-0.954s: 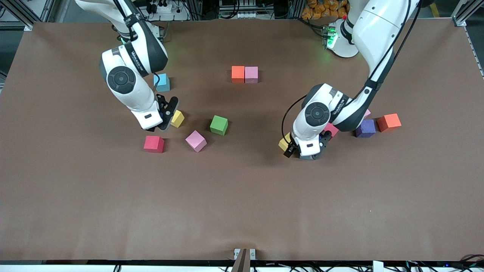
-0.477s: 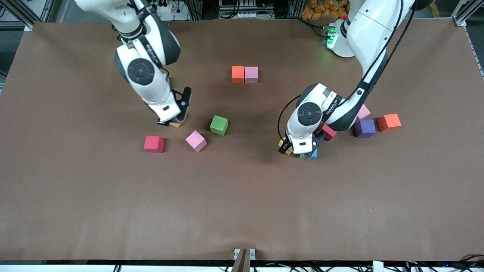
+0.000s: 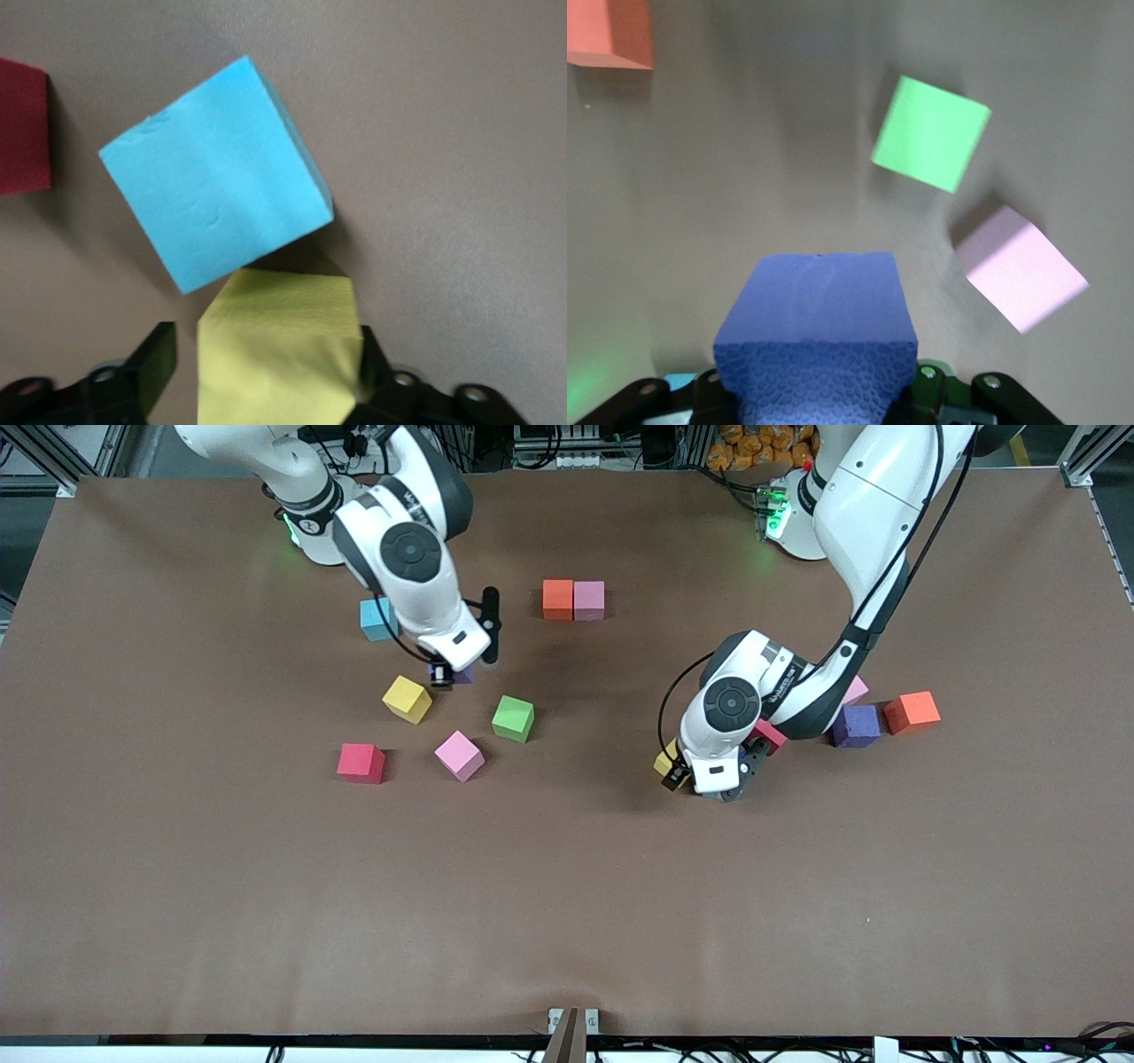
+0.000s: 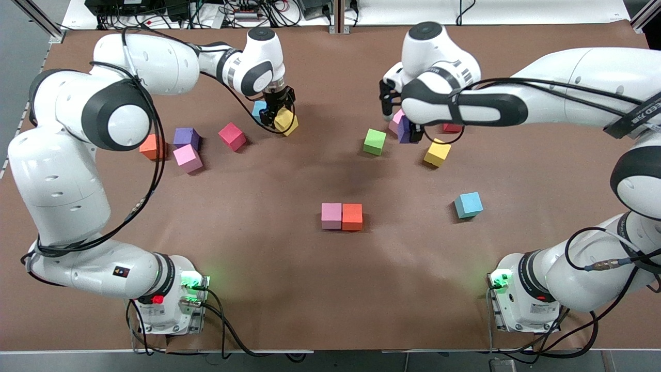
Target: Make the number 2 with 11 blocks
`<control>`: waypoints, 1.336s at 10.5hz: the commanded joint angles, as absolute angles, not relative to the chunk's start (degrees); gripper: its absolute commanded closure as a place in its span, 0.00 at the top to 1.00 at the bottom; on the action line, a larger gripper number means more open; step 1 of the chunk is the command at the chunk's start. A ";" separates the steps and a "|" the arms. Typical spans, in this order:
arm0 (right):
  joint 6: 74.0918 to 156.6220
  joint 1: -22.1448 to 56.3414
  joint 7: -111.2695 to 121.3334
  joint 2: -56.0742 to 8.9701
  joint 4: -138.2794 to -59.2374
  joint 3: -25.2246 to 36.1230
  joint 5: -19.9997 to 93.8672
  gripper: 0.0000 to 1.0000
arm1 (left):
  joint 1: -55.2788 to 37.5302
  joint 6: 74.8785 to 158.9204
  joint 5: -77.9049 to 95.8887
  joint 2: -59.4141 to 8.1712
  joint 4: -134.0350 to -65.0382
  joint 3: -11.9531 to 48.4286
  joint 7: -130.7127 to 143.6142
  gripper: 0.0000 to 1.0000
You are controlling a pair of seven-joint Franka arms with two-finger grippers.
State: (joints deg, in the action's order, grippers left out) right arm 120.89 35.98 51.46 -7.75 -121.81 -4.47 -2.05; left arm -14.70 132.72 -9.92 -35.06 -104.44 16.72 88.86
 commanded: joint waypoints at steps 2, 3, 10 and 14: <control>122.51 41.38 52.91 -10.10 -121.38 -4.04 -1.14 0.00 | -14.86 131.66 -9.93 -34.72 -103.18 15.21 85.87 0.46; 123.82 43.40 52.74 -10.89 -121.38 -3.96 -1.14 0.00 | -14.59 131.66 -9.93 -34.63 -103.01 15.29 85.87 0.40; 128.39 49.57 42.65 -12.48 -127.78 -7.11 -0.97 0.00 | -11.34 119.98 -9.23 -32.35 -94.05 15.38 76.92 0.38; 132.28 49.57 39.29 -14.15 -130.96 -10.19 -0.97 0.00 | -8.10 119.88 -9.14 -31.38 -93.60 15.82 69.63 0.37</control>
State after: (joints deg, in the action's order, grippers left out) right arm 131.39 49.60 40.61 -14.03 -130.09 -9.23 -1.34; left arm -9.96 121.14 -9.92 -32.56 -93.72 15.40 73.02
